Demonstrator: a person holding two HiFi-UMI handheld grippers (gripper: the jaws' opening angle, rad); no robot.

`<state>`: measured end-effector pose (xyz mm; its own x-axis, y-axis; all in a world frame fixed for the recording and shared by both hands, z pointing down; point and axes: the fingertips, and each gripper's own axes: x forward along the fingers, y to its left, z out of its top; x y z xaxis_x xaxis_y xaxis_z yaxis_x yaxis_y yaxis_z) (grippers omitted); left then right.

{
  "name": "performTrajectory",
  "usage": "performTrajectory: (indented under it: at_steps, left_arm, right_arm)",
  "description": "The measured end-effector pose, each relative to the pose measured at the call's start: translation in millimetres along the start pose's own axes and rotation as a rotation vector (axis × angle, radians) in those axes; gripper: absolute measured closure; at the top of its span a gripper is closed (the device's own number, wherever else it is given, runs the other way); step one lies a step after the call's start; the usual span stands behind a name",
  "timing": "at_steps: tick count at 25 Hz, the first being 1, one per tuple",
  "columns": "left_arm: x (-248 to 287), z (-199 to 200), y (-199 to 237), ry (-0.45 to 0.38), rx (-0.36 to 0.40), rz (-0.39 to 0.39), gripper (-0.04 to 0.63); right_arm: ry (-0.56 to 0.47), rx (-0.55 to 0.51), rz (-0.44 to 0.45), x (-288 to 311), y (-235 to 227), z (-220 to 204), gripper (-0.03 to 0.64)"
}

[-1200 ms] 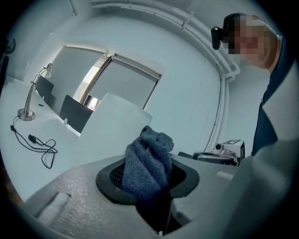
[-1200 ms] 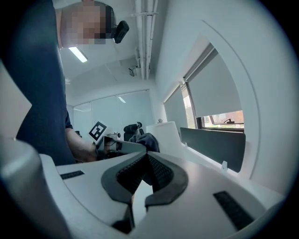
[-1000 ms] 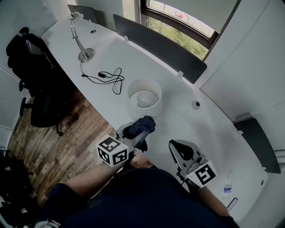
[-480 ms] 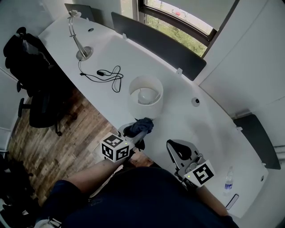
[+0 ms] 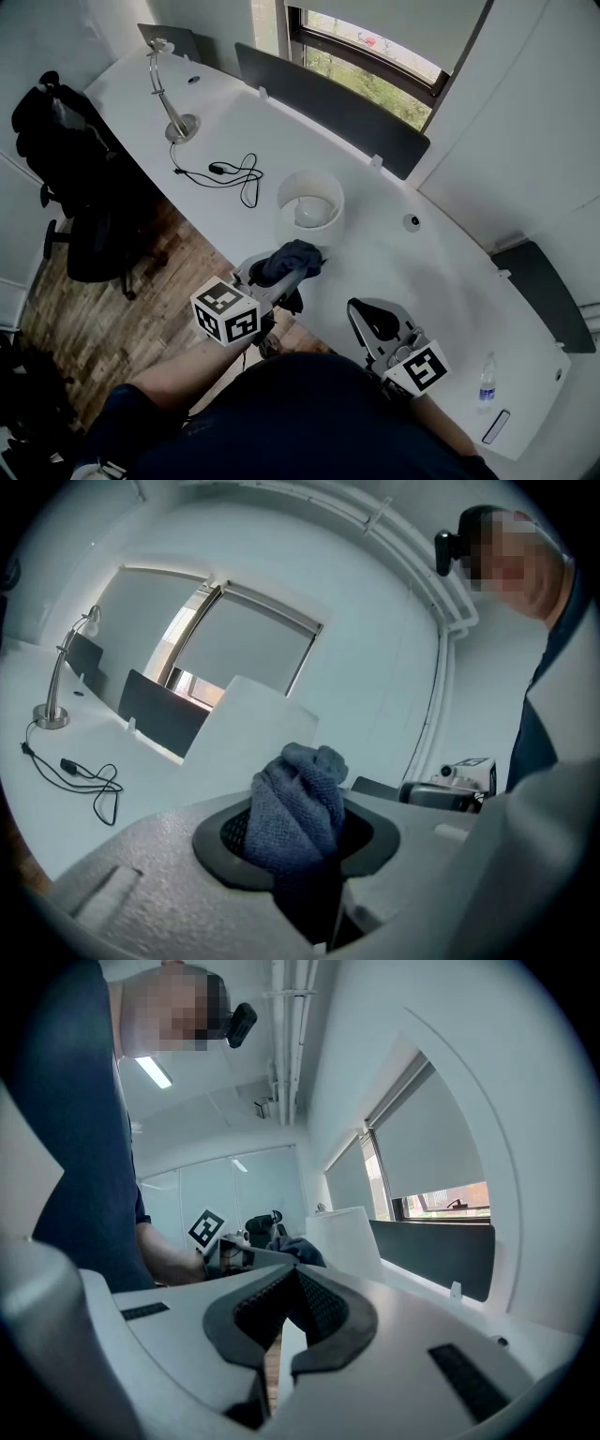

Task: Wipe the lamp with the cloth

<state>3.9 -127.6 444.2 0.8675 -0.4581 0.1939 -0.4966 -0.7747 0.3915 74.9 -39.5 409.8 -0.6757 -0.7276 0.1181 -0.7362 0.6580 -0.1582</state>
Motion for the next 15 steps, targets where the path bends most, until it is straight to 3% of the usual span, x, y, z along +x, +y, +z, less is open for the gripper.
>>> performTrajectory:
  at_steps: [9,15]
  left_arm:
    - [-13,57,-14,-0.088,0.066,-0.039,0.460]
    - [-16,30,0,-0.022,0.047,-0.026,0.460]
  right_arm:
    - [-0.038,-0.010,-0.005,6,5,13,0.606]
    - [-0.031,-0.004,-0.022,10,9,11,0.606]
